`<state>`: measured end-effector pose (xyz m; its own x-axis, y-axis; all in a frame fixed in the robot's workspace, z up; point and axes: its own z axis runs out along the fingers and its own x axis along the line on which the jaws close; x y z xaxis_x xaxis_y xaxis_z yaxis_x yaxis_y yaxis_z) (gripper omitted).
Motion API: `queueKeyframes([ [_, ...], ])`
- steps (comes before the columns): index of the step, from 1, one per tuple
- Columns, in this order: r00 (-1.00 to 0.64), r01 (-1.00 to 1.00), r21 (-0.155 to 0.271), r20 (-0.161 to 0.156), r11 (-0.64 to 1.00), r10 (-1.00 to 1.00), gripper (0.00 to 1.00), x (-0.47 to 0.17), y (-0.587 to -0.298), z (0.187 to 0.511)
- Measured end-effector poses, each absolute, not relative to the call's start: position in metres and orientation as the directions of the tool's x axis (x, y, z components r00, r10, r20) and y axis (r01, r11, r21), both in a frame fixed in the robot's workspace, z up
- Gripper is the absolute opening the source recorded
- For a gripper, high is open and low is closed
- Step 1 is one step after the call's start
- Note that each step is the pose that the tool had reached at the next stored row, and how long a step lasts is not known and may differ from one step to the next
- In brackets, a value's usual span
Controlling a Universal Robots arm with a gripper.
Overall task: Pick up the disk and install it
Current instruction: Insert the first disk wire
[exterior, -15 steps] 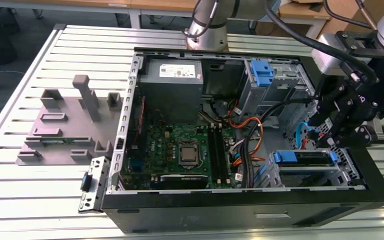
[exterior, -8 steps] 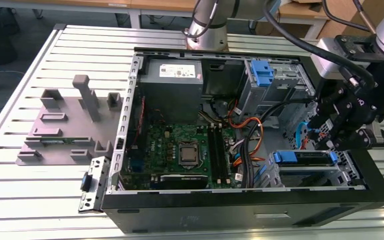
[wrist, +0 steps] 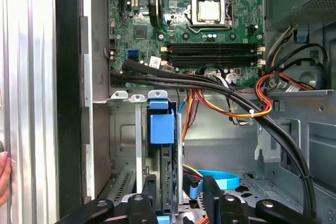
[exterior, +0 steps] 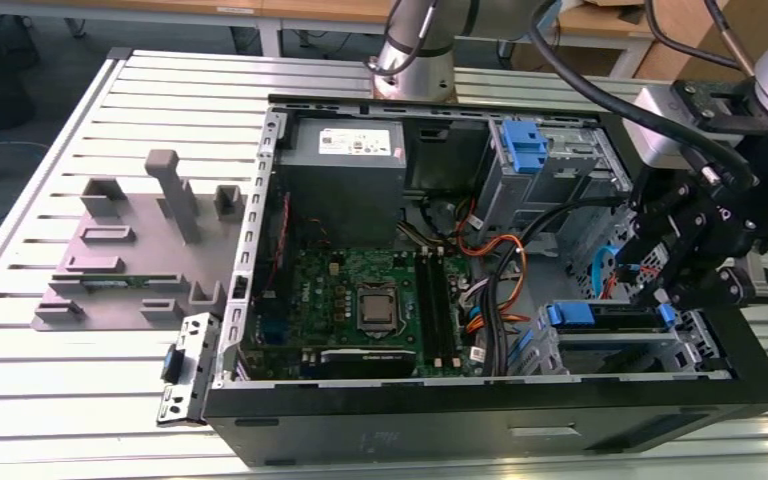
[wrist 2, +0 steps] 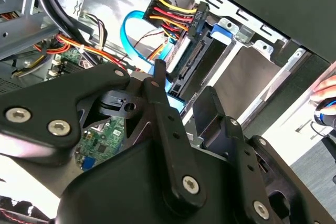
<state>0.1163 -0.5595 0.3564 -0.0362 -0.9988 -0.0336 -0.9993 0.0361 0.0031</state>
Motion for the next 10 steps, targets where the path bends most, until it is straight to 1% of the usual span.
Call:
queueKeyframes([
  [10, -0.036, -0.999, 0.003, -0.033, 0.036, -0.999, 0.48, 0.1163, -0.5622, 0.3512],
])
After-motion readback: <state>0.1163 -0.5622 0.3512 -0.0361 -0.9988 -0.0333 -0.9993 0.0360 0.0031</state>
